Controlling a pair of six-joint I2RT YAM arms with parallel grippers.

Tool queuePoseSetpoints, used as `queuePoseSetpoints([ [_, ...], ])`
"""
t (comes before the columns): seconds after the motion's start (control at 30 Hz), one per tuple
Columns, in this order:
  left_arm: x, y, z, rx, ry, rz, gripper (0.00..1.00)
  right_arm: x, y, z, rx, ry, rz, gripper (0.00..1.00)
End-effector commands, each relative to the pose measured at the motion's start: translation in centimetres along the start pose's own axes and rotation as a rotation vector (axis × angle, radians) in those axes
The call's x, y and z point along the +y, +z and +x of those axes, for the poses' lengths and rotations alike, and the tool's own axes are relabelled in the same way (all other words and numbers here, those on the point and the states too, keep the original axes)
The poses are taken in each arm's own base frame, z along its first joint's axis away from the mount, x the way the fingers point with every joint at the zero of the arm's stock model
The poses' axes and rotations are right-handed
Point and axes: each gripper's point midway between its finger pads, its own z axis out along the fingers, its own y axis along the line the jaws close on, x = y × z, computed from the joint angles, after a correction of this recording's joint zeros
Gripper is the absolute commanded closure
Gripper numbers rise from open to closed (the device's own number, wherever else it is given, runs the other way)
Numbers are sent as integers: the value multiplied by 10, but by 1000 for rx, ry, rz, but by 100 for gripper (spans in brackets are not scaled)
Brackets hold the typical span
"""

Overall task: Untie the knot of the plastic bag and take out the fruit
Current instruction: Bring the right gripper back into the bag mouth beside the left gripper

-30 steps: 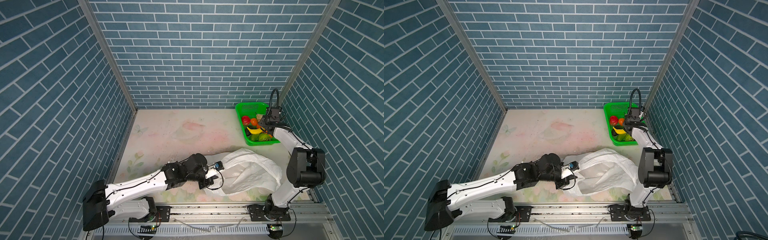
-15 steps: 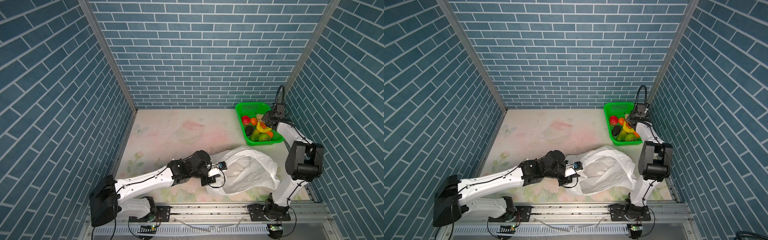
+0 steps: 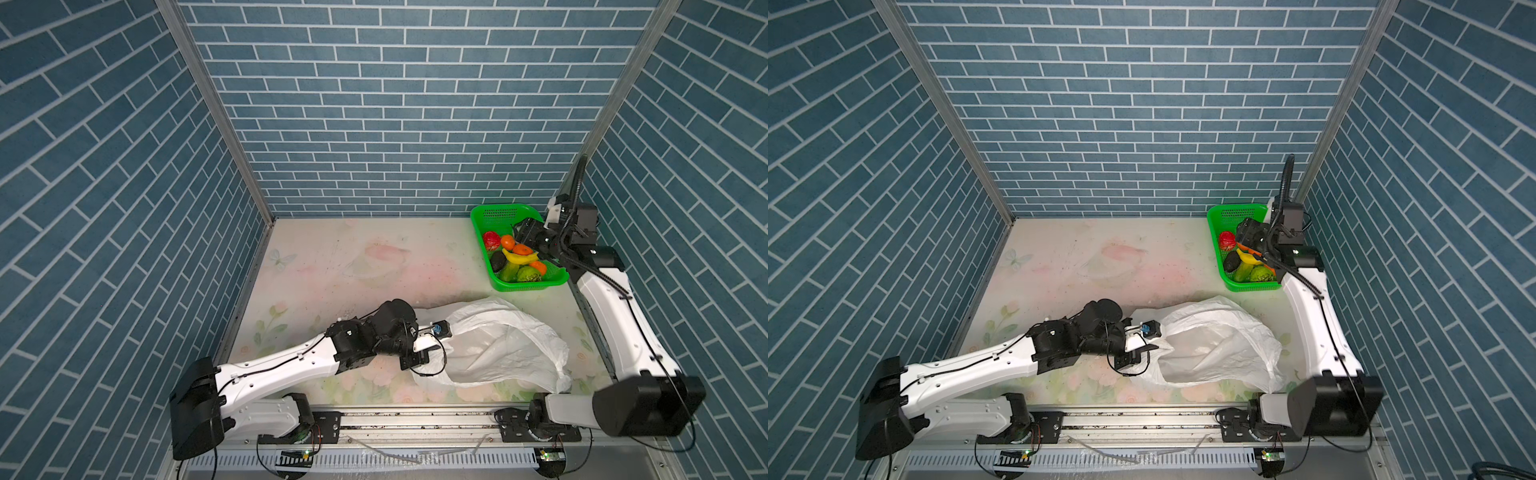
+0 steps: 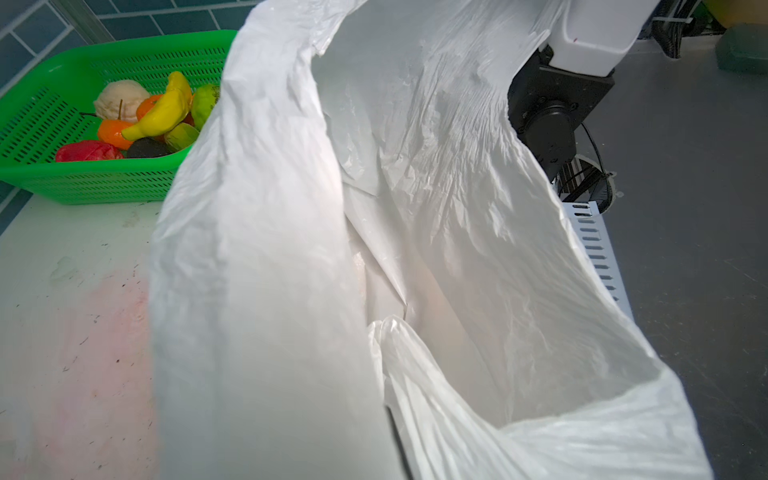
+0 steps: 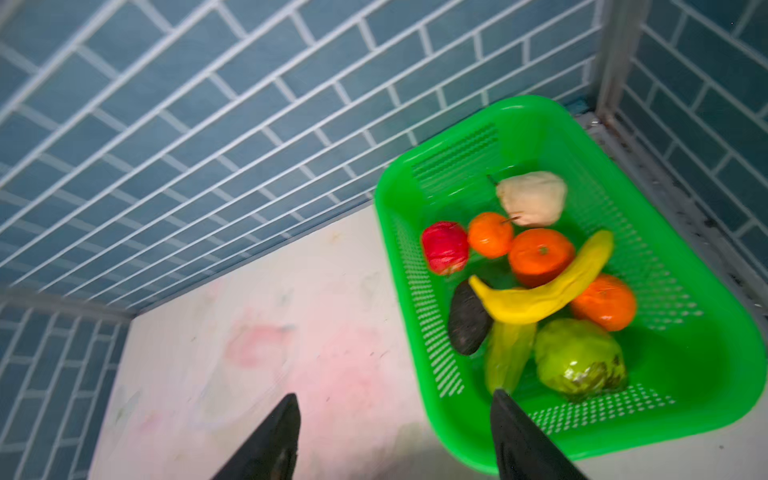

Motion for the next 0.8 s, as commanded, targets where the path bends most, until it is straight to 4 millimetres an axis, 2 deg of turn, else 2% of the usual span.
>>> queuePoseSetpoints([
  [0.0, 3, -1, 13, 38, -16, -21, 100, 14, -21, 68, 208, -23, -71, 27],
  [0.17, 3, 2, 17, 69, -23, -16, 100, 53, -56, 123, 311, -46, -218, 27],
  [0.3, 6, 3, 18, 81, -34, -29, 100, 70, -80, 166, 375, -77, -297, 27],
  [0.47, 8, 3, 21, 96, -50, -42, 100, 81, -103, 200, 403, -137, -367, 27],
  [0.57, 10, 4, 21, 106, -67, -48, 100, 81, -112, 220, 425, -173, -389, 27],
  [0.77, 13, 2, 20, 97, -92, -72, 100, 82, -114, 259, 476, -245, -423, 27],
])
